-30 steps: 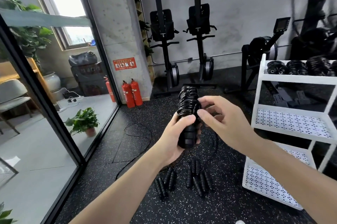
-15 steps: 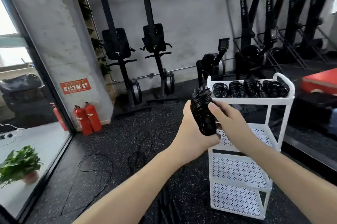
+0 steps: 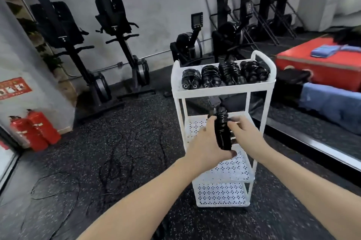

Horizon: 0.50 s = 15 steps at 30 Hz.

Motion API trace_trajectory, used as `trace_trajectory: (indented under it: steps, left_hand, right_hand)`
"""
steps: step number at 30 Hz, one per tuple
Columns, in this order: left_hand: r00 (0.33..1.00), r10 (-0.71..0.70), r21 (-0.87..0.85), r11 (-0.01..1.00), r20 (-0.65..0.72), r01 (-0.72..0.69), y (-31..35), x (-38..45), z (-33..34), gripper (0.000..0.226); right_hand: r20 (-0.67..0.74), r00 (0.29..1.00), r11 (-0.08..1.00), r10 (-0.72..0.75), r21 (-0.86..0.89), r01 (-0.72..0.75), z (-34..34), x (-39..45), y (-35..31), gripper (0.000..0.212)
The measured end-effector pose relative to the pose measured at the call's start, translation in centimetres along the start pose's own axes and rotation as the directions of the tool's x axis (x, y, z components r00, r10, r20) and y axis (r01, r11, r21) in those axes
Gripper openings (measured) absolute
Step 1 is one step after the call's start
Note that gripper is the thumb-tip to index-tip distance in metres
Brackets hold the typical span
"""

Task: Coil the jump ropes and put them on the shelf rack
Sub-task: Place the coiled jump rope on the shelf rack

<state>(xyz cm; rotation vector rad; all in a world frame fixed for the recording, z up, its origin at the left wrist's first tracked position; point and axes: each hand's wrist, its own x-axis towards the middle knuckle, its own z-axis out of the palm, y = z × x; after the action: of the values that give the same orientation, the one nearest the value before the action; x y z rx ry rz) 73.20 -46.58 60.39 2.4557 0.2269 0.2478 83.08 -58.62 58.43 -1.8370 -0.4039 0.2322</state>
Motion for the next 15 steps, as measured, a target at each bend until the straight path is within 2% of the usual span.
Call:
trace_trajectory:
  steps: [3,9,11,15]
  left_hand:
    - [0.999,0.004,0.105,0.994,0.044,-0.009,-0.9,3.4,3.7,0.106]
    - [0.993,-0.063,0.089,0.995,0.099,0.054,-2.6,11.4,10.2,0.111]
    - [0.993,-0.065,0.085,0.995,0.102,0.056,-3.3,13.9,11.6,0.112]
    - [0.992,0.001,0.077,0.997,0.123,-0.011,-4.5,17.8,13.4,0.095]
  right_hand:
    - [-0.076,0.997,0.986,0.006,-0.167,-0.019,-1.3,1.7,2.3,0.021]
    - [-0.024,0.999,0.900,-0.029,-0.436,0.016,-2.6,8.1,6.6,0.018]
    - [-0.001,1.000,0.871,-0.020,-0.491,0.017,-2.4,10.5,8.0,0.024]
    - [0.015,0.999,0.802,0.048,-0.597,-0.030,-1.9,14.2,10.6,0.032]
